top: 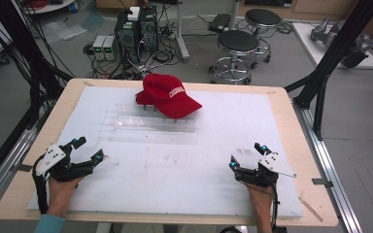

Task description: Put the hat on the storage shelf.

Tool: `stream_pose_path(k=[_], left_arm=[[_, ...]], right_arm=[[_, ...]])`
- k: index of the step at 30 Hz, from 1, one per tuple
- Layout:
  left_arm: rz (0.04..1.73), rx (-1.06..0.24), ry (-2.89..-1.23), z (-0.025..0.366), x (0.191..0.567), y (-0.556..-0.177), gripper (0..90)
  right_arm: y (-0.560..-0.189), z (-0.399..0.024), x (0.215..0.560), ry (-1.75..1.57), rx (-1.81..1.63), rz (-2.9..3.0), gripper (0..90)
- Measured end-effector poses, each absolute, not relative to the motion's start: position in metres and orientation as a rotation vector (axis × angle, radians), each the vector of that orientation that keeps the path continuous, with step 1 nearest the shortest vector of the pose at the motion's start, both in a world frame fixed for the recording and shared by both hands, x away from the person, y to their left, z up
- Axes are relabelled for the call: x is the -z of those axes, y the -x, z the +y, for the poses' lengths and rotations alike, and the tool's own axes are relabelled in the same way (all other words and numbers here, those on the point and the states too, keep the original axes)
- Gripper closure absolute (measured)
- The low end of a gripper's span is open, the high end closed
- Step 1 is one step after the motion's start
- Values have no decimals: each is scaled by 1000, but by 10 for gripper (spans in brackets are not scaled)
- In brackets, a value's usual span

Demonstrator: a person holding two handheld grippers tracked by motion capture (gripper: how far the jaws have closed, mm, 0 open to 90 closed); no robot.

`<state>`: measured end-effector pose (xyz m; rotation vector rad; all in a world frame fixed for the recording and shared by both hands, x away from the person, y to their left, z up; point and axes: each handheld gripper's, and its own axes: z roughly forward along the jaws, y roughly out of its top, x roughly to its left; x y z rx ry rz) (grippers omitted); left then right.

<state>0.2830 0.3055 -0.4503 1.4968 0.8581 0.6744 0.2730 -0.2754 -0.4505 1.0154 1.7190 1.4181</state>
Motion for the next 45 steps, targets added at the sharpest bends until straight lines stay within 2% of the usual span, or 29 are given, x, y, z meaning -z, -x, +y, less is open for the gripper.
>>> stream_pose_path(k=[8, 16, 19, 22, 36, 45], left_arm=[[849, -637, -1516, 310, 418, -304, 152], [785, -562, -1586, 295, 360, -347, 148], [765, -563, -1602, 288, 344, -361, 148], [764, -512, -1611, 282, 331, -379, 148], [793, -425, -1691, 257, 299, -448, 151], [830, -404, -1766, 234, 290, -482, 151]], right_arm=[[-273, -274, 450, -1010, -1410, 1728, 7], [-273, -275, 450, -1008, -1408, 1727, 7], [-273, -274, 450, -1003, -1405, 1727, 7], [-273, -274, 450, -1006, -1410, 1733, 8], [-273, -274, 450, -996, -1408, 1738, 7], [-273, -272, 450, -981, -1386, 1750, 8]])
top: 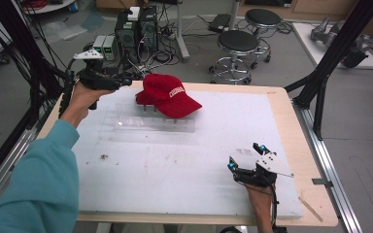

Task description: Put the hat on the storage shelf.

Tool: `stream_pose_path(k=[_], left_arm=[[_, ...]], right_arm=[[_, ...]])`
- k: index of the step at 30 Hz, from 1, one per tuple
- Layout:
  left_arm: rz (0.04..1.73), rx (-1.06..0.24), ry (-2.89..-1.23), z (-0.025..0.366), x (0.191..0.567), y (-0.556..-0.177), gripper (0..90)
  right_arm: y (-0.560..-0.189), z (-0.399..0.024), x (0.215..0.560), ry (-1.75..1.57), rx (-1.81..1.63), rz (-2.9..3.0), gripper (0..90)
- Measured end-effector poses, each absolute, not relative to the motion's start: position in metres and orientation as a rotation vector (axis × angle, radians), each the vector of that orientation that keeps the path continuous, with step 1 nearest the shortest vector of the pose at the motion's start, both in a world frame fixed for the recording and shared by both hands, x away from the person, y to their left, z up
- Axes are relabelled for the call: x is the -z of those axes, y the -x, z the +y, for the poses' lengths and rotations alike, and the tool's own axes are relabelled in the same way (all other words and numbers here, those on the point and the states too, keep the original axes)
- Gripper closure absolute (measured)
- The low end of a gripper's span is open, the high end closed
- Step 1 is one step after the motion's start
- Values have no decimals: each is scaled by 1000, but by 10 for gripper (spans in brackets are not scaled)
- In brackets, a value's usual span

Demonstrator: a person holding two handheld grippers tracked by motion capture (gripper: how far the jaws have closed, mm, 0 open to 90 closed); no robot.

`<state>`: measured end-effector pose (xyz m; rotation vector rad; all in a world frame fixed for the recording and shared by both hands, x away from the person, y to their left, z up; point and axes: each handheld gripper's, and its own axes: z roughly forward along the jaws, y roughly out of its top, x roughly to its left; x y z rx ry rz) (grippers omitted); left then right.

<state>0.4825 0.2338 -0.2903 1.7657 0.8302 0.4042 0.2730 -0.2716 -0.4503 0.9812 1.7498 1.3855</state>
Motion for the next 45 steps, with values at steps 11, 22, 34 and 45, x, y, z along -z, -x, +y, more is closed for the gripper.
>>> stream_pose_path(k=[11, 22, 34, 45], left_arm=[[867, -415, -1860, 202, 293, -524, 154], [978, -348, -1953, 183, 333, -549, 156], [1040, -295, -1997, 171, 354, -557, 183], [1124, -235, -1993, 166, 365, -562, 260]], right_arm=[[-272, -273, 450, -991, -1407, 1740, 8], [-272, -276, 451, -1009, -1432, 1712, 8], [-271, -277, 451, -1018, -1441, 1700, 8], [-271, -277, 451, -1018, -1442, 1696, 8]])
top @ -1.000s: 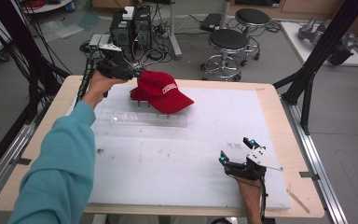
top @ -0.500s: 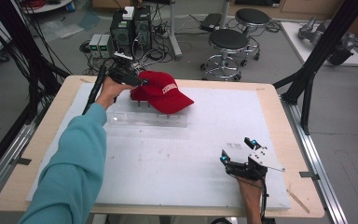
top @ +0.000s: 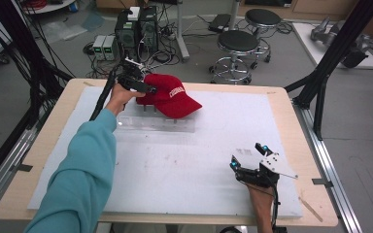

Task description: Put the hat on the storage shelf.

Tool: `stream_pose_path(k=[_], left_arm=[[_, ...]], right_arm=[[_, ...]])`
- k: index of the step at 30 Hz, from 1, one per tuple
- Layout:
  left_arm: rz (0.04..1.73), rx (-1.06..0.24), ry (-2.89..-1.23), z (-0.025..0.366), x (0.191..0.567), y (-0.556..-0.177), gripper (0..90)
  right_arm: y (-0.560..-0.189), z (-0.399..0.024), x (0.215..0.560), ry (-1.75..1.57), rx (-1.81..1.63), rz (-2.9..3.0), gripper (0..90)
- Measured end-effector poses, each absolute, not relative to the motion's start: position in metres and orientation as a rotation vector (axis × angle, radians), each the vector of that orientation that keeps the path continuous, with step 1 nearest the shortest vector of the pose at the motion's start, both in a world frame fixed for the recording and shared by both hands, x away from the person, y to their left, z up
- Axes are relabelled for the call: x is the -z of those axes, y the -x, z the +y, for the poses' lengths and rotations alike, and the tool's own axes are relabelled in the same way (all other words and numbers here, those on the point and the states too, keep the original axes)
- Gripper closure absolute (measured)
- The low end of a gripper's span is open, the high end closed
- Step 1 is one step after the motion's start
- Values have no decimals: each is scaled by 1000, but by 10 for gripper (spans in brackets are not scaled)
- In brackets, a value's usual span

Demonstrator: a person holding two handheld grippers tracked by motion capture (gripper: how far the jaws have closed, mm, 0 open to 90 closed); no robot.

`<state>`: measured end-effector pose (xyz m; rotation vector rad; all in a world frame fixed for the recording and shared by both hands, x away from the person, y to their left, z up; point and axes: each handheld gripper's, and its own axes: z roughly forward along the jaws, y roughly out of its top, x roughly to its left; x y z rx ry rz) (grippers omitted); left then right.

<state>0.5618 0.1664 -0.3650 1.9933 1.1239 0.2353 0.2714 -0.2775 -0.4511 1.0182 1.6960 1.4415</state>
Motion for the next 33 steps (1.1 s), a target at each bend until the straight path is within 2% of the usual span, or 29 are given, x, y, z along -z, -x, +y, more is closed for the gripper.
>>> stream_pose_path(k=[2, 8, 13, 14, 15, 16, 20, 22, 33], left_arm=[[1132, -206, -1981, 167, 367, -563, 270], [1123, -163, -1963, 168, 371, -563, 394], [1094, -173, -1963, 164, 370, -561, 578], [1089, -176, -1966, 163, 369, -560, 578], [1082, -177, -1964, 162, 369, -560, 663], [1082, -189, -1967, 161, 368, -559, 705], [1080, -219, -1957, 161, 364, -556, 771], [1070, -226, -1936, 162, 363, -554, 845], [1025, -279, -1887, 161, 348, -542, 874]], right_arm=[[-271, -277, 451, -1017, -1441, 1696, 8], [-271, -278, 451, -1020, -1446, 1695, 8], [-271, -278, 451, -1020, -1445, 1695, 7], [-271, -278, 451, -1020, -1445, 1695, 7], [-271, -278, 451, -1019, -1444, 1693, 8], [-271, -278, 451, -1019, -1444, 1693, 7], [-271, -278, 451, -1021, -1445, 1694, 7], [-271, -278, 451, -1021, -1445, 1694, 8], [-271, -277, 451, -1015, -1440, 1691, 8]])
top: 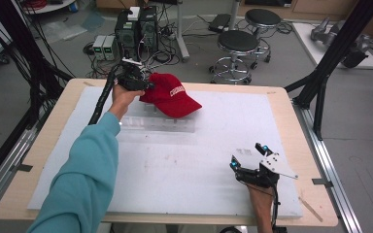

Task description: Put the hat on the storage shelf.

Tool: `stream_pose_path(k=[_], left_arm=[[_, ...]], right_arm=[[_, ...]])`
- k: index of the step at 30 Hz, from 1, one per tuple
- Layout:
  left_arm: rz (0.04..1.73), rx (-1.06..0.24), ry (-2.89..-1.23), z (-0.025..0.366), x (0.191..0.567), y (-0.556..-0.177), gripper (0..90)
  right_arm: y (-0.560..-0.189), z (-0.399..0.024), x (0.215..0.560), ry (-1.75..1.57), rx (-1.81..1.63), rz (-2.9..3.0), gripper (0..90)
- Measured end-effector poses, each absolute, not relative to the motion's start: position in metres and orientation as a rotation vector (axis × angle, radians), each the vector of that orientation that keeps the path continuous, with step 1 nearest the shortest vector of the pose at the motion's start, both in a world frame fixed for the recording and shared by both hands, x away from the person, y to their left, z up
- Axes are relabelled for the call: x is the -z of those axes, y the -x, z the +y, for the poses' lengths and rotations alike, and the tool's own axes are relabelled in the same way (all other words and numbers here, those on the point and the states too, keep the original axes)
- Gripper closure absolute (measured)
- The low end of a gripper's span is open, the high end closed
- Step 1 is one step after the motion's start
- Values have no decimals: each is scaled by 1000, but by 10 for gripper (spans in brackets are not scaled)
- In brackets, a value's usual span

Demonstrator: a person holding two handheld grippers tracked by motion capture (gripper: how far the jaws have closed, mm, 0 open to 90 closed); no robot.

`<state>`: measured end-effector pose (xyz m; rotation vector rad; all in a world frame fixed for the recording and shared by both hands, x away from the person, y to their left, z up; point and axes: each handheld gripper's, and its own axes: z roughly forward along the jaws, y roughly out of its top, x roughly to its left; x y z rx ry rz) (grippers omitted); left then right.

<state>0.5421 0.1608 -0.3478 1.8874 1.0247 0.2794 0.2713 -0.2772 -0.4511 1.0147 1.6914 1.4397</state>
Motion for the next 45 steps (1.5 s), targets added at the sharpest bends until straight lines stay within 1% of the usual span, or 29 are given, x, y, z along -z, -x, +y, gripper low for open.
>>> stream_pose_path(k=[8, 12, 23, 31, 40, 45], left_arm=[[976, -331, -1859, 161, 329, -530, 874], [945, -363, -1833, 167, 311, -519, 875], [878, -421, -1786, 183, 280, -497, 877], [822, -415, -1779, 194, 263, -484, 877], [697, -395, -1817, 183, 246, -457, 877], [639, -380, -1831, 181, 238, -440, 877]], right_arm=[[-271, -277, 451, -1015, -1439, 1697, 7], [-271, -277, 451, -1018, -1440, 1694, 8], [-272, -277, 451, -1018, -1438, 1694, 8], [-273, -279, 451, -1035, -1446, 1692, 7], [-275, -280, 448, -1051, -1448, 1716, 7], [-273, -282, 441, -1059, -1496, 1691, 7]])
